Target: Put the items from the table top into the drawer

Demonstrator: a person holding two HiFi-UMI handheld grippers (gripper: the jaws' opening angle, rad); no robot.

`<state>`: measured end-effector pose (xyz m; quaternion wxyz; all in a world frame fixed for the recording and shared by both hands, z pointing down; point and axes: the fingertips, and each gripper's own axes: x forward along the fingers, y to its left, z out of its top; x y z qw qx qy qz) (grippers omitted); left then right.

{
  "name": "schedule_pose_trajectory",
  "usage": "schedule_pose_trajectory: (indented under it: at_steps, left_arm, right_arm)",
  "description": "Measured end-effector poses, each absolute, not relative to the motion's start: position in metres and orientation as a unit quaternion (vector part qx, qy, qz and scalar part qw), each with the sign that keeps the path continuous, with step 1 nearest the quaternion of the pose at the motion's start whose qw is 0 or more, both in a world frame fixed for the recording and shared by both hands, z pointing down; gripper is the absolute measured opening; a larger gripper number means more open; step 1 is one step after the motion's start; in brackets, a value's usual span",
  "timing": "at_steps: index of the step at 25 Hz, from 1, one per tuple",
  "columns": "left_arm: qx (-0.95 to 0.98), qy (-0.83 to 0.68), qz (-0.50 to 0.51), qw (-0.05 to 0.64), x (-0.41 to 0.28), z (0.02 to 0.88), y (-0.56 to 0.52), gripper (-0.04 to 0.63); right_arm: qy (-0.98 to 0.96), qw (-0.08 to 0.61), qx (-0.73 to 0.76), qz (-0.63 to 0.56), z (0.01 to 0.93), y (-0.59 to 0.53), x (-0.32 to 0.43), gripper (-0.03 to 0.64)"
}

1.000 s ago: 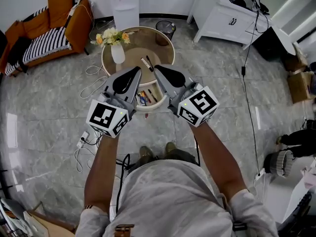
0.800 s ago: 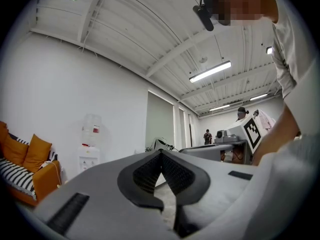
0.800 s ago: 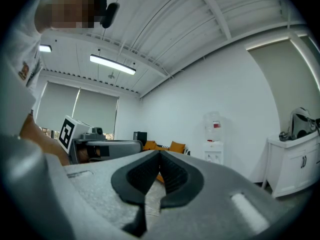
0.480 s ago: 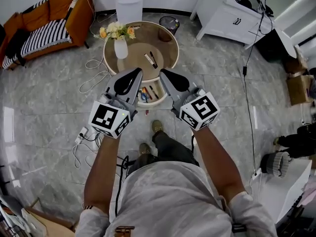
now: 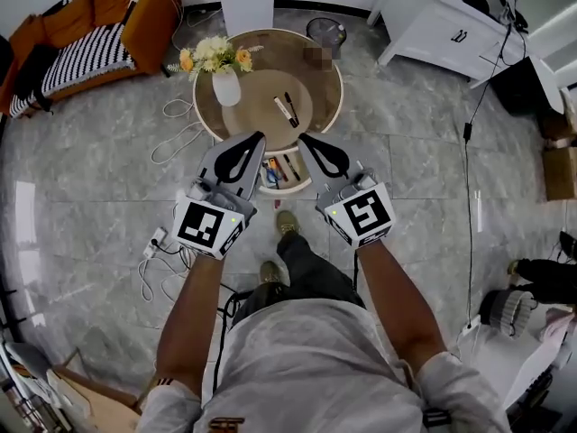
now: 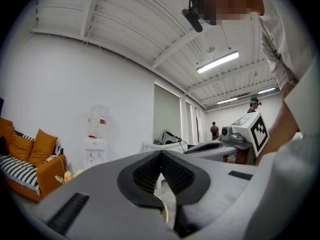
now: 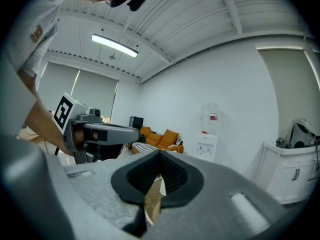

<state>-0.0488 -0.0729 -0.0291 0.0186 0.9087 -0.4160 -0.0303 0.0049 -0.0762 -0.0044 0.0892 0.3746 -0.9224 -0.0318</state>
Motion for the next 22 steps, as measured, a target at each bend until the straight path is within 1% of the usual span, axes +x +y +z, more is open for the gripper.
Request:
schedule_pose_trajectory:
  at_steps: [10,22]
  left_arm:
    - [0.893,-0.45,-0.012,0.014,-0.045,0.026,-0.158,-0.002]
    - [0.887,-0.458,0.039,0.04,-0.039,0.118,-0.219,-0.002]
  right_arm:
    - [-0.917,0.124,0.378,-0.008,0.065,-0.16,0.013,0.002]
    - [-0.912,0.159,0.379,0.016,0.154,-0.227,0.017,0.002]
